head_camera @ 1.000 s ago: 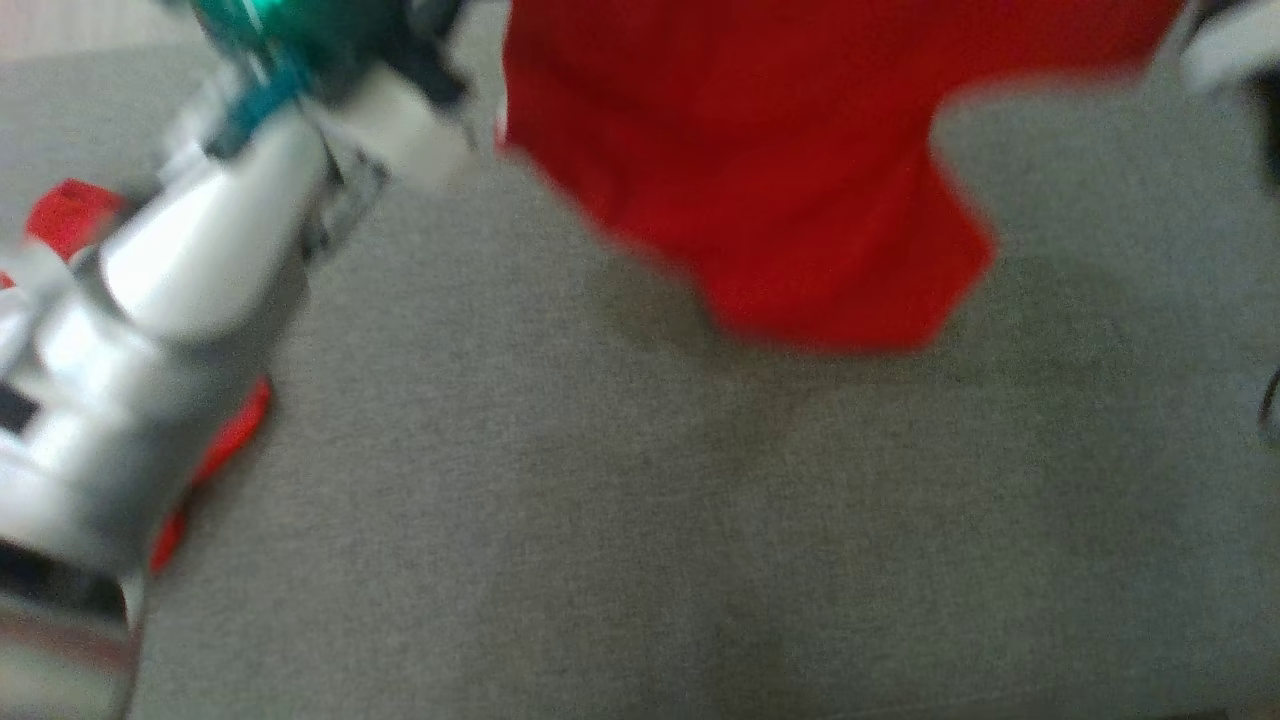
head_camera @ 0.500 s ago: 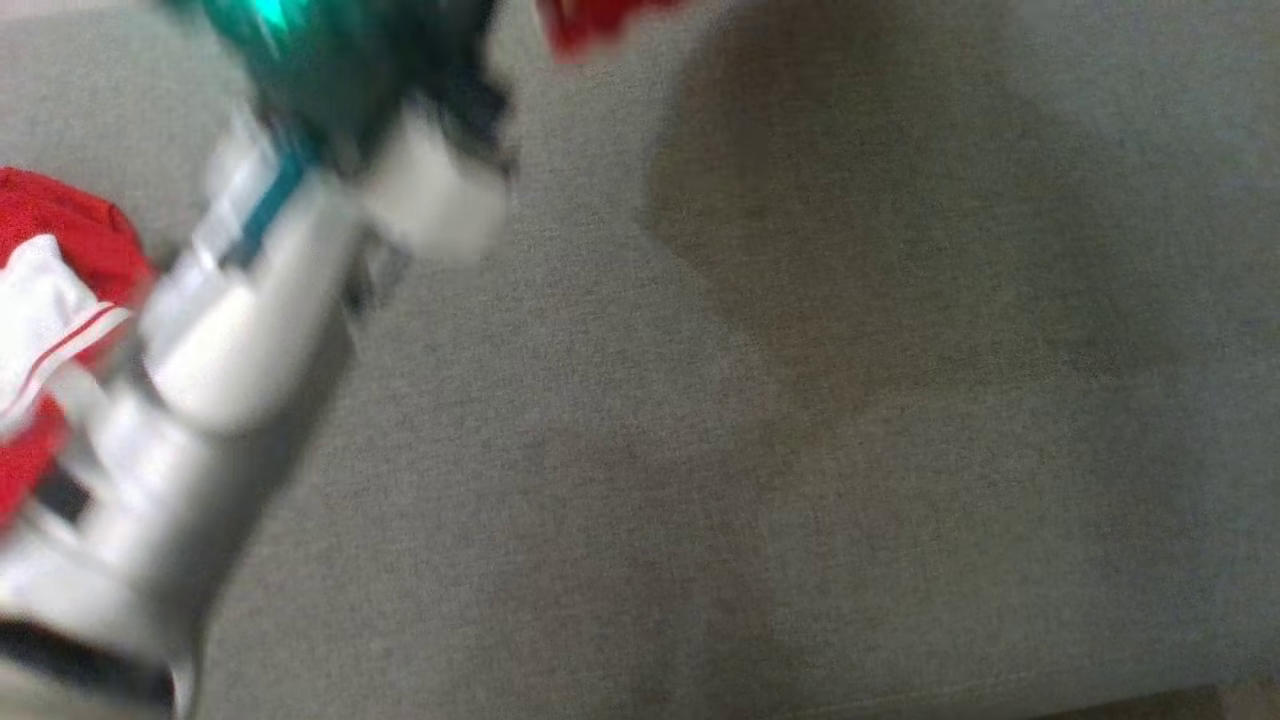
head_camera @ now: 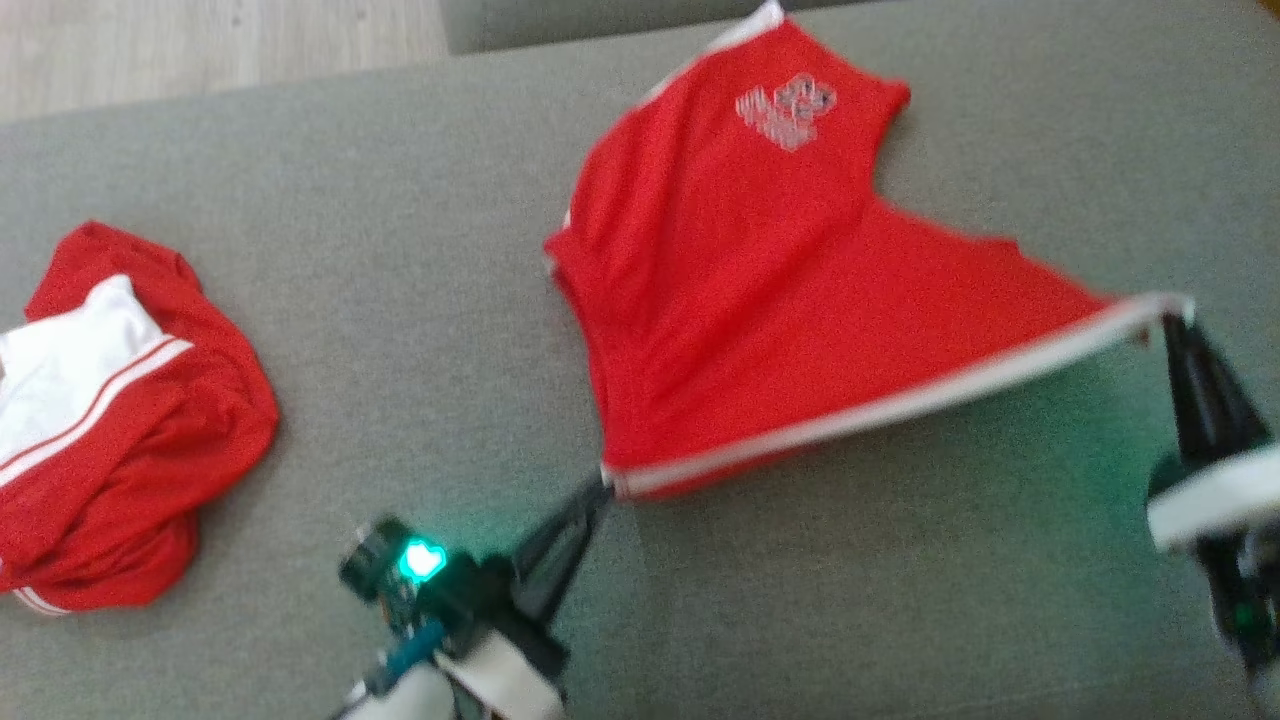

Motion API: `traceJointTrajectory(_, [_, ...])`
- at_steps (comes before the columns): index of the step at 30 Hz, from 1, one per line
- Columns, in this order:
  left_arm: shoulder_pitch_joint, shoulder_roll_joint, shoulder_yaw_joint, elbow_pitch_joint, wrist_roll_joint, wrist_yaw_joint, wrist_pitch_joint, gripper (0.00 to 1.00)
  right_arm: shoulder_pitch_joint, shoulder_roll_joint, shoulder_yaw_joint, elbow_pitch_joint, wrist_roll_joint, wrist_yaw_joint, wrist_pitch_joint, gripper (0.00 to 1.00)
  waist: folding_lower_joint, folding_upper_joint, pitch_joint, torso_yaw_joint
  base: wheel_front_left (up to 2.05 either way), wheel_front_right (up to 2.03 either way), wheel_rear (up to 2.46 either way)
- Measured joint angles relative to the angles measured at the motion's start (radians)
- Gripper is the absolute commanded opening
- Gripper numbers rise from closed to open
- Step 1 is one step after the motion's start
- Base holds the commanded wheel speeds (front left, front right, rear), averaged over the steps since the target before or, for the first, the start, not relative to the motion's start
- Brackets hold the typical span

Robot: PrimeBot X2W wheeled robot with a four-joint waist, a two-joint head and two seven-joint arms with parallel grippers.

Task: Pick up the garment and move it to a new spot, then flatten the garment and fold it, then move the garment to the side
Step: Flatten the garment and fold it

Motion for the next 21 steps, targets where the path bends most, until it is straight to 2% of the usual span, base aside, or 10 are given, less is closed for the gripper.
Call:
traceJointTrajectory(8, [0.125,0.011,-0.053,-0.008,-0.011,-0.016,0.031,0.00,0.334,0.046,-0.212,-0.241,-0.038,0.000,0.107,0.00,0.0002,0.0000,-0.046,0.014,0.00,0.00,0.00])
traceJointTrajectory(13, [0.158,0.038,-0.075,-0.110,-0.057,-0.027,0.075,0.00,0.470,0.113,-0.372,-0.453,-0.098,0.000,0.209,0.00,0.0001,0.0000,-0.047,0.036,0.00,0.00,0.00])
traceJointTrajectory(17, [0.149,0.031,-0.071,-0.180,-0.118,-0.032,0.106,0.00,0.472,0.159,-0.440,-0.545,-0.130,0.000,0.285,0.00,0.0001,0.0000,-0.032,0.057,0.00,0.00,0.00])
traceJointTrajectory(21, [0.074,-0.011,-0.071,-0.189,-0.183,-0.040,0.129,0.00,0.355,0.163,-0.449,-0.531,-0.137,0.000,0.346,0.00,0.0003,0.0000,0.006,0.083,0.00,0.00,0.00])
